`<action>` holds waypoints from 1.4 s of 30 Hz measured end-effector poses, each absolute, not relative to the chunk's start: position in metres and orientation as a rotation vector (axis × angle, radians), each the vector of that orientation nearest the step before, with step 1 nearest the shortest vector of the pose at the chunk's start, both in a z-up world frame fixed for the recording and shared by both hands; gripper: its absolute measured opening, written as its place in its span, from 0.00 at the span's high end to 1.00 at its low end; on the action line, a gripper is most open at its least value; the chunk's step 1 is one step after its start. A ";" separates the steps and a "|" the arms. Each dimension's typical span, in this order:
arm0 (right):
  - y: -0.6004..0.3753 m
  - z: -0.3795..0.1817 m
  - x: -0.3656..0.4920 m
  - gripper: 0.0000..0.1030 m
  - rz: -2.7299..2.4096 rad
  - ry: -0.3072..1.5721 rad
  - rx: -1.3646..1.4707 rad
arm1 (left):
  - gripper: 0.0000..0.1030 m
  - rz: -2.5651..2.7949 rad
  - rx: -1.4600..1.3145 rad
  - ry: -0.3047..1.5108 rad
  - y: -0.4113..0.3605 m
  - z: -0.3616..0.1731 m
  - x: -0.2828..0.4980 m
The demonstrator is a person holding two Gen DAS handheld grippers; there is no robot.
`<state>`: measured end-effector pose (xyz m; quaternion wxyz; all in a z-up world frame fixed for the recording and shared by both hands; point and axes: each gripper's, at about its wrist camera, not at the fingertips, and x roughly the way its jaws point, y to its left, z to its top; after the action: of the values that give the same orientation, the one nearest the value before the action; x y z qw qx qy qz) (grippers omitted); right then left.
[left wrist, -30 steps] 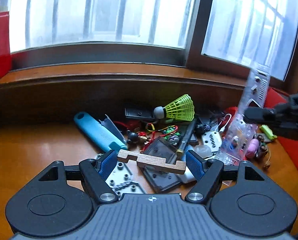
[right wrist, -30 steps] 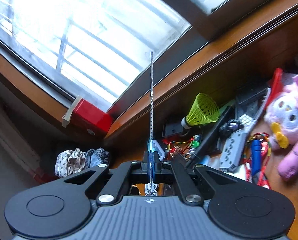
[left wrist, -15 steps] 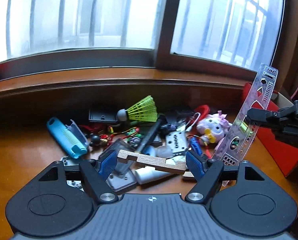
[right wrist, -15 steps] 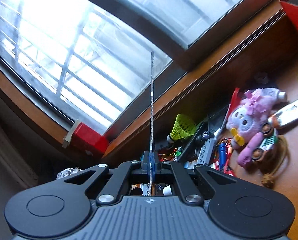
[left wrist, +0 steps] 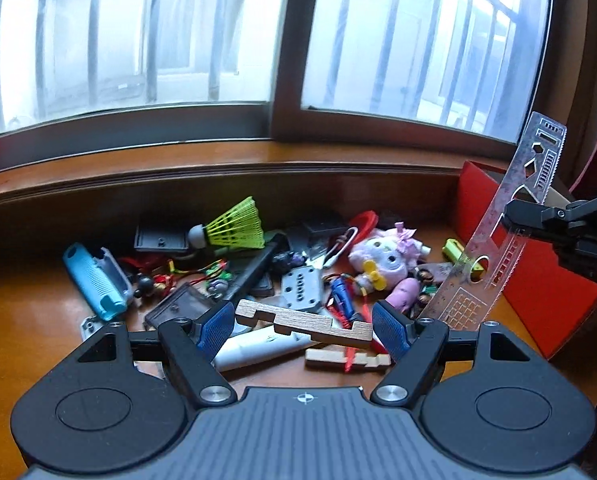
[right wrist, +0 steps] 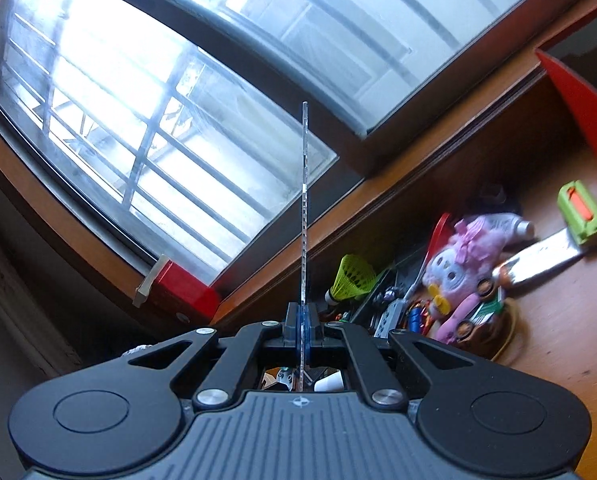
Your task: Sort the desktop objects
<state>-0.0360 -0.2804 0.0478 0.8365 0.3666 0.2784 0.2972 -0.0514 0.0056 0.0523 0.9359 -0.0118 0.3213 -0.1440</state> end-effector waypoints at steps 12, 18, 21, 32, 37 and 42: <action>-0.332 0.055 -0.047 0.97 0.606 0.536 0.799 | 0.27 -0.328 0.014 0.657 -0.041 0.057 -0.046; -0.354 0.057 -0.051 0.97 0.600 0.514 0.818 | 0.27 -0.334 0.026 0.659 -0.060 0.058 -0.046; -0.362 0.058 -0.053 0.97 0.602 0.505 0.825 | 0.27 -0.339 0.029 0.658 -0.068 0.059 -0.046; -0.396 0.060 -0.066 0.97 0.597 0.457 0.854 | 0.27 -0.376 0.049 0.646 -0.100 0.066 -0.048; -0.414 0.061 -0.072 0.97 0.581 0.432 0.867 | 0.27 -0.410 0.064 0.624 -0.119 0.074 -0.049; -0.435 0.062 -0.078 0.97 0.561 0.404 0.878 | 0.27 -0.462 0.079 0.593 -0.144 0.084 -0.049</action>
<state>-0.0777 -0.4346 0.0620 0.8480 0.4163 0.1915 0.2663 -0.0487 -0.1442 0.0843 0.9295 0.0384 0.2894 -0.2256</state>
